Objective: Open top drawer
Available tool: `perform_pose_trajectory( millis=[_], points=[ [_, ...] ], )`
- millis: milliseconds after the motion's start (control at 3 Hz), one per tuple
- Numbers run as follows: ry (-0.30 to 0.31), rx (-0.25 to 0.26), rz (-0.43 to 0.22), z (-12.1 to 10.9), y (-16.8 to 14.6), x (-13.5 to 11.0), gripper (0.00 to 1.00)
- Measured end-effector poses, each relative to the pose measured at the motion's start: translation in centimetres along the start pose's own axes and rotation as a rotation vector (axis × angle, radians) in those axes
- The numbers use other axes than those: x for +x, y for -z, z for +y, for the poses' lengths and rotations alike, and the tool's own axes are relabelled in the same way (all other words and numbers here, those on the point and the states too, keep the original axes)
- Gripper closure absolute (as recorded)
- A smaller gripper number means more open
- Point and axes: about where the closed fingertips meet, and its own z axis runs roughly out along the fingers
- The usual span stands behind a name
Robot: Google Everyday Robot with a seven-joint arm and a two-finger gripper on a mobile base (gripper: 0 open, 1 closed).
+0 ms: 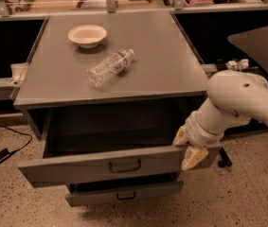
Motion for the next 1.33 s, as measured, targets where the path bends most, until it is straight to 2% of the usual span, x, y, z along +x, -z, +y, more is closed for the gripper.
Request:
perform_pose_trajectory(
  millis=[333,667,1000,1333],
  points=[
    [0.0,-0.067,0.028,5.0,1.3,-1.0,0.37],
    [-0.035,-0.126,0.044,9.9,2.9,-1.1,0.35],
    [-0.051,-0.135,0.047,12.0,4.7,-1.4,0.33],
    [-0.085,-0.028,0.03,11.2,8.1,-1.9,0.19]
  ],
)
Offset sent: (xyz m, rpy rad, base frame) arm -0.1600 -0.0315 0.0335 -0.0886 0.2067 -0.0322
